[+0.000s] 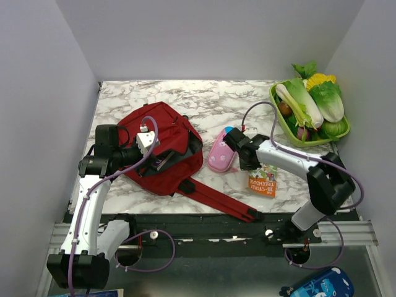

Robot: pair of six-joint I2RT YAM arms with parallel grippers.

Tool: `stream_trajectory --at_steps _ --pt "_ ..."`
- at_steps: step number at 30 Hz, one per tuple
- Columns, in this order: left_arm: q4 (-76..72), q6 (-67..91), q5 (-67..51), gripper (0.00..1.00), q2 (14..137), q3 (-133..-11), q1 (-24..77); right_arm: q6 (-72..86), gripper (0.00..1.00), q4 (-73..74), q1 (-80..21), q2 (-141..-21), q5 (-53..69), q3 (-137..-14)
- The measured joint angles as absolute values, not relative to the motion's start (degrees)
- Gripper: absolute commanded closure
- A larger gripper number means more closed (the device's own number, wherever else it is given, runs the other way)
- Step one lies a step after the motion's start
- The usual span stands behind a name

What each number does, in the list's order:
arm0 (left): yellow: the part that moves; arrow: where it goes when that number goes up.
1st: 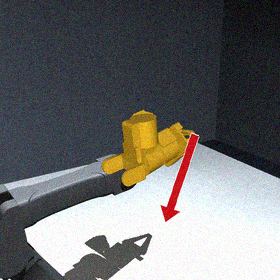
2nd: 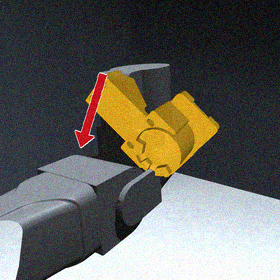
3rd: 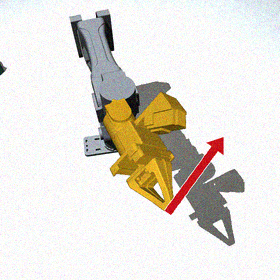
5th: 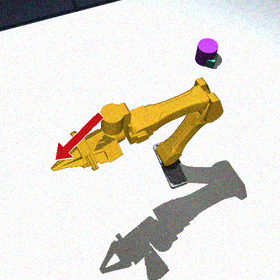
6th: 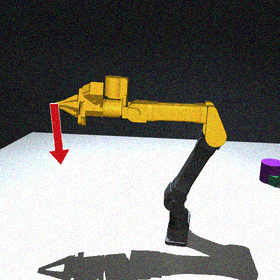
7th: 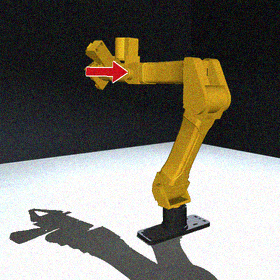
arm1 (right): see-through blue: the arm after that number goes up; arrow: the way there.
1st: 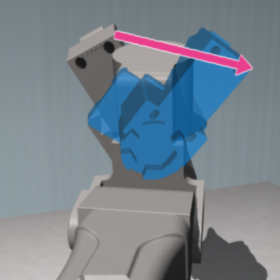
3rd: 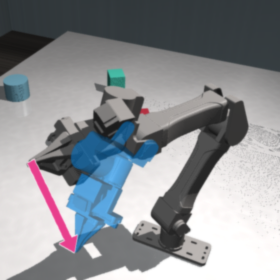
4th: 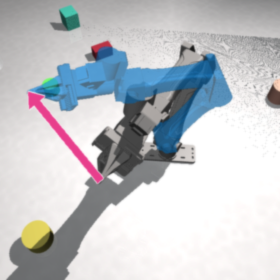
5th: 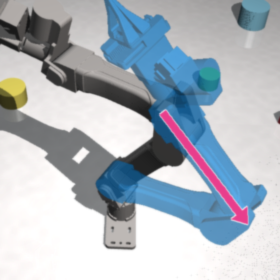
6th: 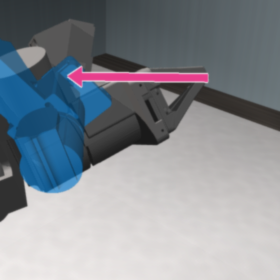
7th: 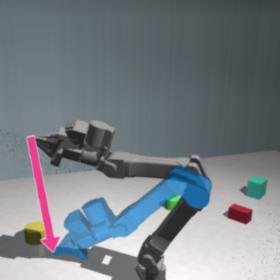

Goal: Pack the student bag
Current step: Pick up the book from the center of the board.

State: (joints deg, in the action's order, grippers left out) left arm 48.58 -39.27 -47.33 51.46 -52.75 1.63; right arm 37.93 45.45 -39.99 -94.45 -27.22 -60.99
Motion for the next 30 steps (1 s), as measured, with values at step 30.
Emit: stream_trajectory --at_steps 30 --pt "45.2 -32.6 -47.4 1.0 50.3 -52.7 1.6 21.8 0.99 48.8 -75.0 -67.1 -28.5 -74.3"
